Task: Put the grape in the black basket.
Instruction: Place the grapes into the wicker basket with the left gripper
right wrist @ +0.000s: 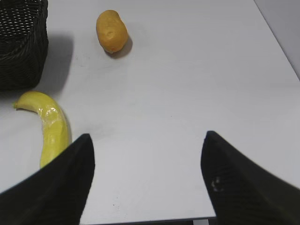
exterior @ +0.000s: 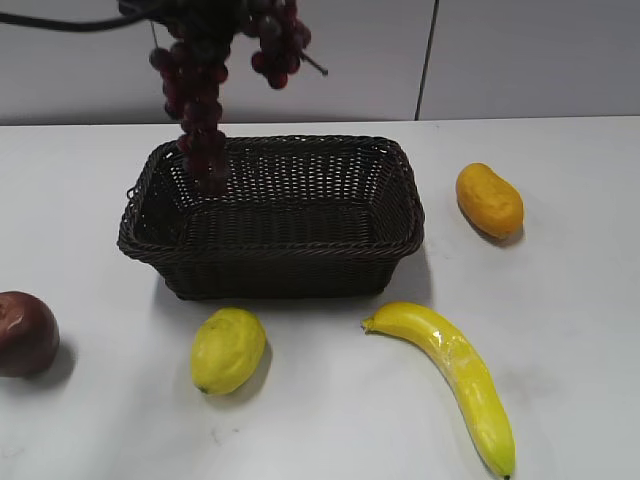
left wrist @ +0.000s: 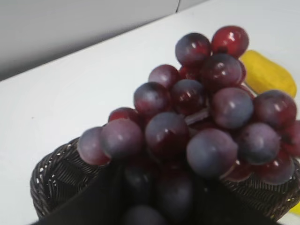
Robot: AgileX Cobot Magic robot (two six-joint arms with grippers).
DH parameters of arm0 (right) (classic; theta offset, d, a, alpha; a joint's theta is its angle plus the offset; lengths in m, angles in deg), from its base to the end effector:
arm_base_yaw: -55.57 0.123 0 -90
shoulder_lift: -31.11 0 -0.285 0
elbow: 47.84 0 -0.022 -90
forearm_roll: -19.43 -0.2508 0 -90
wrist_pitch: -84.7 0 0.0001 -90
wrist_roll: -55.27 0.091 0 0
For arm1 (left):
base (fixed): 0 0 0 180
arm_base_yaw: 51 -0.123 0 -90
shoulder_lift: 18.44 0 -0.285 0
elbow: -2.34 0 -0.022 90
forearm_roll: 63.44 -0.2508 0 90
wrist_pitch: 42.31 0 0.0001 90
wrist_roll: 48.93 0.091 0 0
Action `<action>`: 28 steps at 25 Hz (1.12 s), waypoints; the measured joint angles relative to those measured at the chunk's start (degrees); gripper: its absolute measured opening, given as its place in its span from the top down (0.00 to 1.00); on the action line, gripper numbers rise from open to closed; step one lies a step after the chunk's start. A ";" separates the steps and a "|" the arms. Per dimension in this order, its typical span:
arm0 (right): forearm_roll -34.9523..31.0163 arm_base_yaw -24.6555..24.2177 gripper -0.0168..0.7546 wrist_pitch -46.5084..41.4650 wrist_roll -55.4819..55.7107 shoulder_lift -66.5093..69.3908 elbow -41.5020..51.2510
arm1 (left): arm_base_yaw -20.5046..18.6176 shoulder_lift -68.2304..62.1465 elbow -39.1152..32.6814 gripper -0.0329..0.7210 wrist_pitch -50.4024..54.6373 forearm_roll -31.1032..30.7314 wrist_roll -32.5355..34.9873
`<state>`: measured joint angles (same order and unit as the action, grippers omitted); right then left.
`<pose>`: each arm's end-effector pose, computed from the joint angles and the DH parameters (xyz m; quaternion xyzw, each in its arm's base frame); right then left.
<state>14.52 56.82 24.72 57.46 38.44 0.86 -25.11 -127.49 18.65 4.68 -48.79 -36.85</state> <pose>-0.0055 0.0066 0.2780 0.0055 0.8473 0.0587 0.5278 0.3556 -0.1913 0.3350 0.2561 0.8967 -0.1577 0.3248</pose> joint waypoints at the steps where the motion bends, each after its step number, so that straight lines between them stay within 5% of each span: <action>1: 0.00 0.00 0.28 0.00 0.00 0.00 0.00 | 0.18 -1.71 0.00 0.55 0.28 -0.27 0.00; 12: 0.00 0.00 0.28 0.00 0.00 0.00 0.00 | 1.03 -13.09 0.00 0.54 4.32 -2.08 -0.05; 16: 0.00 0.00 0.28 0.00 0.00 0.00 0.00 | 1.03 -13.00 0.06 0.19 2.23 -2.08 -0.05; 18: 0.00 0.00 0.28 0.00 0.00 0.00 0.00 | 1.03 -12.23 0.12 0.14 1.36 -2.08 -0.12; 28: 0.00 0.00 0.28 0.00 0.00 0.00 0.00 | 1.03 -1.81 0.42 0.15 7.17 -2.08 -0.12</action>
<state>14.52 56.82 24.72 57.46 38.44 0.86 -24.08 -129.30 19.07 11.85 -50.87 -36.98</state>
